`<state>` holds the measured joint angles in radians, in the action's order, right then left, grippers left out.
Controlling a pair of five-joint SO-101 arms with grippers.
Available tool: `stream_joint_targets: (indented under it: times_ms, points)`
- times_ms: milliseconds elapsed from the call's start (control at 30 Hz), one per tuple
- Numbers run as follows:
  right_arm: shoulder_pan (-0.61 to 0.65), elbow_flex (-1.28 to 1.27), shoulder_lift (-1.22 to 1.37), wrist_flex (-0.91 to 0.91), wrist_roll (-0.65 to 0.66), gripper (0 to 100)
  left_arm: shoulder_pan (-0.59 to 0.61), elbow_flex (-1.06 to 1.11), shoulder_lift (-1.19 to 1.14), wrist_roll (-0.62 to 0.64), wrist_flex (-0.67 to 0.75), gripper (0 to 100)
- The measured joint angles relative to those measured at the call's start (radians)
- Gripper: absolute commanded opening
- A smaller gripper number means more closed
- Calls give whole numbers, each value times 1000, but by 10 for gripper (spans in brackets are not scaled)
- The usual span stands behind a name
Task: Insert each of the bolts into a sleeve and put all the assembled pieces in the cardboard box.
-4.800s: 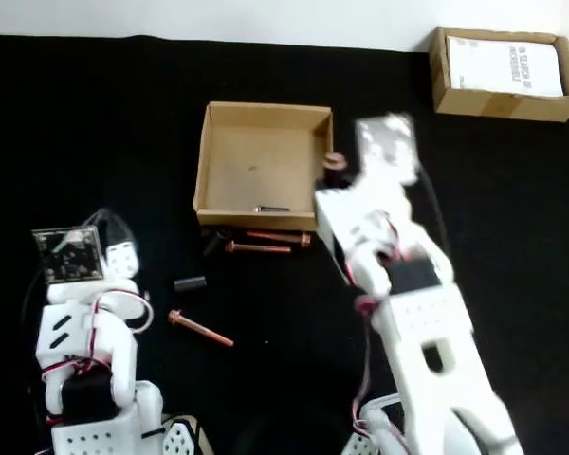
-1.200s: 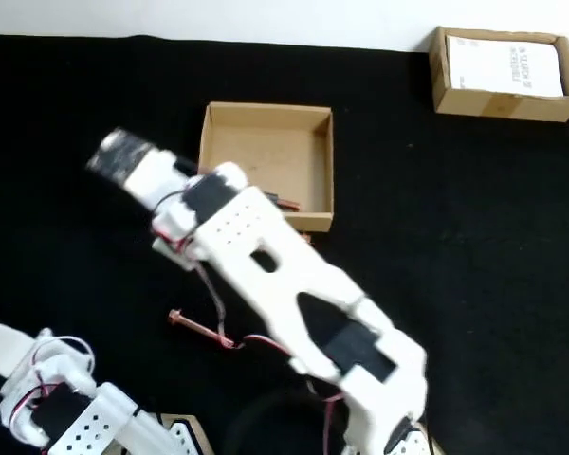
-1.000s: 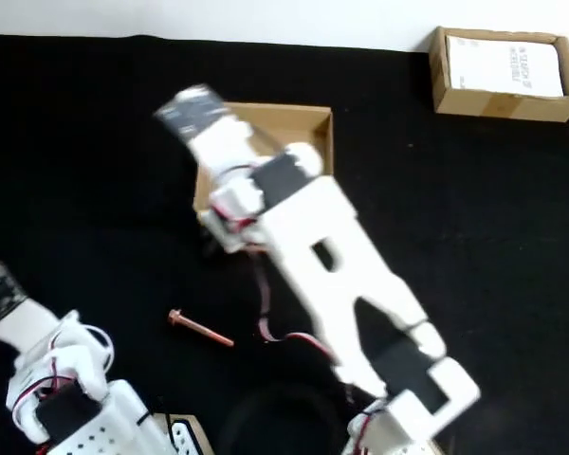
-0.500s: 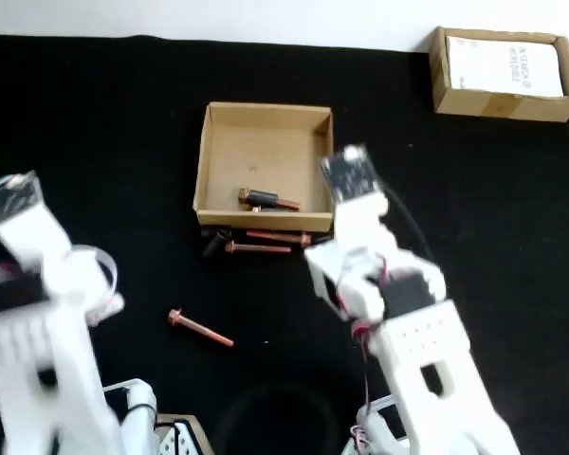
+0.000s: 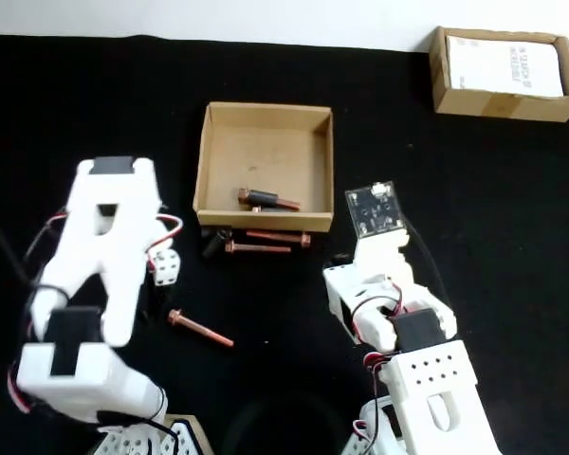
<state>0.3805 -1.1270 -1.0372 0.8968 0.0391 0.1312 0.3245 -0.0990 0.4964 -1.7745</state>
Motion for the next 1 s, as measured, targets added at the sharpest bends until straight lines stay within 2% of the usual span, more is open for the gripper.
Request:
stream_joint_targets:
  times_ms: [267, 433, 533, 733, 1000]
  points:
    - [0, 0, 0, 0, 0, 7, -118, -23, -124, 0, 12, 24]
    - [32, 0, 0, 0, 0, 7, -203, -23, -127, 0, 60, 197]
    - [46, 0, 0, 0, 0, 7, -232, -23, -132, 0, 78, 253]
    - [46, 0, 0, 0, 0, 7, -241, -11, -137, 0, 147, 241]
    - [46, -2, 2, 0, 0, 7, -241, 117, -137, 0, 264, 242]
